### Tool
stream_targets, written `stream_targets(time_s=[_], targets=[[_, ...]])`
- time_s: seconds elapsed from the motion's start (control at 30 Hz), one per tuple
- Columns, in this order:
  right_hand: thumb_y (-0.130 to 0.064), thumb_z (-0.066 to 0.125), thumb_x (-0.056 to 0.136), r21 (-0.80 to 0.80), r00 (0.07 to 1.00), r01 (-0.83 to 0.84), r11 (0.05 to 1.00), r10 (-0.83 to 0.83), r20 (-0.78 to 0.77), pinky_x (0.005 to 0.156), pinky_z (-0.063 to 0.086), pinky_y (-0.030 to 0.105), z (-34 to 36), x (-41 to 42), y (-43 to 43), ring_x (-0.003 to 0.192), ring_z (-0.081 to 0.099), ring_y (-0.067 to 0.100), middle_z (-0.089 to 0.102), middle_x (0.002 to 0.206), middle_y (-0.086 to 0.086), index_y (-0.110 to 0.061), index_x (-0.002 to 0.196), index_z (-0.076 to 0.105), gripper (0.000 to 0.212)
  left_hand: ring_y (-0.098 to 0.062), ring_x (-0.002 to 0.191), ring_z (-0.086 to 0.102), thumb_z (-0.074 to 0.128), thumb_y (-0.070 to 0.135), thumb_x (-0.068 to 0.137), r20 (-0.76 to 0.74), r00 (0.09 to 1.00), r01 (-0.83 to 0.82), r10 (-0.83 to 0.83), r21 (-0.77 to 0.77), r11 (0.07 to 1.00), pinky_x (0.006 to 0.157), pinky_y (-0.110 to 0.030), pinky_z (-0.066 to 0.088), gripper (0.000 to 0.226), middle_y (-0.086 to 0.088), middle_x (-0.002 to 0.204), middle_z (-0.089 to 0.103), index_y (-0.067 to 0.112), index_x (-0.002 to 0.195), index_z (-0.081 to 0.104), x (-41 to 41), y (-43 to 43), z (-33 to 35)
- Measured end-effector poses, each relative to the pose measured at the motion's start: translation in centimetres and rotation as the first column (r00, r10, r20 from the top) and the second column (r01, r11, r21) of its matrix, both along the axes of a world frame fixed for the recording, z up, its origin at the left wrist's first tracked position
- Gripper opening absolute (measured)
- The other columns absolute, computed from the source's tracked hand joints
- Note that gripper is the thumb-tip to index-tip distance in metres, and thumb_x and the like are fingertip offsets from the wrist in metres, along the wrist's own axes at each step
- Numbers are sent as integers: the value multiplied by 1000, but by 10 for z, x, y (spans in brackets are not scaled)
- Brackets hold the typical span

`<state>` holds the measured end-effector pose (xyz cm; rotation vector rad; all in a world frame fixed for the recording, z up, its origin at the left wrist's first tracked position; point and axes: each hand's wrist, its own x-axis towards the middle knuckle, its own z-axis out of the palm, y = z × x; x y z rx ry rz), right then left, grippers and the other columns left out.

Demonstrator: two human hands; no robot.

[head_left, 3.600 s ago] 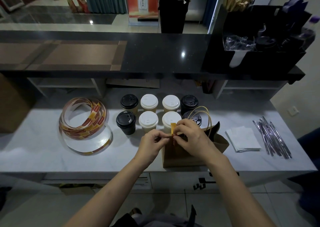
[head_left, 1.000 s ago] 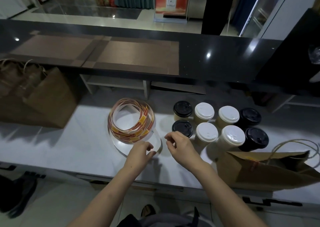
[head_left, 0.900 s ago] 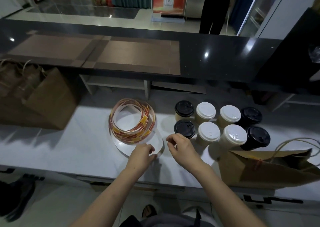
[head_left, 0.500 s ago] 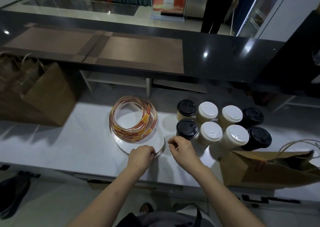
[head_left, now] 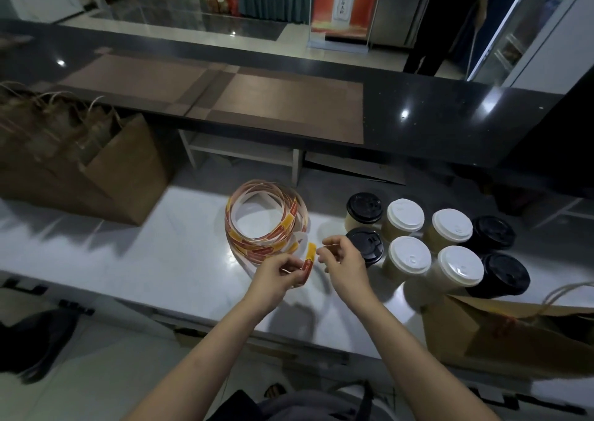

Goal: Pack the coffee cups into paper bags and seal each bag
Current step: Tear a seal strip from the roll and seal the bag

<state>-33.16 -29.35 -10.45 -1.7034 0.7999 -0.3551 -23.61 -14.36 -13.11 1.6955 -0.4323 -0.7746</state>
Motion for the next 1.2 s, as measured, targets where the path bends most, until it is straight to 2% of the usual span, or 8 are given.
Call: stream_targets(time_s=[0.1, 0.27, 0.37, 0.47, 0.67, 0.93, 1.07, 1.2], targets=[[-19, 71, 98, 46, 999, -29, 998, 28, 38, 79, 59, 35, 4, 5, 5, 88, 72, 11, 74, 98, 1, -23, 107, 64, 12, -27, 95, 73, 77, 4, 90, 10, 1000, 13, -13, 17, 1000, 85, -39, 64, 16, -10, 97, 74, 14, 102, 78, 3, 8, 1], [-13, 71, 97, 74, 996, -59, 995, 54, 69, 78, 59, 35, 6, 9, 12, 86, 73, 13, 75, 90, 0, -25, 103, 64, 15, -22, 91, 72, 76, 5, 91, 24, 999, 26, -27, 19, 999, 81, -30, 61, 14, -8, 94, 75, 16, 99, 77, 1, 14, 13], [-10, 71, 97, 70, 993, -74, 995, 67, 96, 76, 57, 31, 7, 11, 14, 81, 73, 11, 75, 83, -1, -23, 106, 65, 16, -17, 85, 71, 75, 15, 94, 38, 999, 8, -8, 12, 1000, 74, -25, 56, 5, -4, 90, 76, 18, 96, 77, 0, 17, 20], [-9, 70, 98, 40, 983, -152, 988, 147, 108, 82, 59, 29, 10, 9, 17, 84, 73, 11, 75, 85, 0, -20, 112, 65, 19, -19, 84, 73, 63, 26, 102, 3, 998, -68, 68, 4, 998, 72, -27, 55, 18, -3, 88, 77, 18, 93, 77, -2, 18, 29], [-18, 72, 98, -94, 954, -287, 953, 293, 57, 81, 55, 20, 10, 3, 23, 88, 71, 7, 76, 88, -7, -27, 116, 65, 21, -23, 89, 73, 54, 38, 106, -146, 964, -225, 224, 15, 974, 82, -35, 59, 37, -10, 92, 77, 10, 97, 77, 0, 15, 39], [-27, 72, 99, -187, 938, -329, 926, 343, 49, 82, 58, 21, 13, -4, 26, 90, 72, 6, 76, 89, -13, -25, 112, 73, 13, -21, 86, 69, 59, 32, 104, -137, 974, -180, 179, 3, 984, 78, -30, 59, 34, -10, 87, 74, 8, 90, 78, -2, 14, 41], [-19, 73, 98, -259, 936, -328, 909, 350, 43, 78, 54, 16, 14, -7, 27, 88, 71, 4, 75, 87, -18, -24, 109, 75, 12, -22, 88, 69, 60, 34, 104, -133, 978, -159, 158, 6, 987, 82, -33, 59, 35, -14, 91, 74, 10, 89, 80, -3, 15, 42], [-11, 75, 94, -450, 930, -315, 835, 366, 26, 76, 54, 18, 10, -6, 26, 85, 66, 7, 71, 90, -14, -20, 105, 76, 14, -21, 90, 69, 60, 34, 103, -132, 980, -147, 147, 8, 989, 83, -34, 57, 34, -11, 89, 74, 9, 88, 79, -4, 17, 44]])
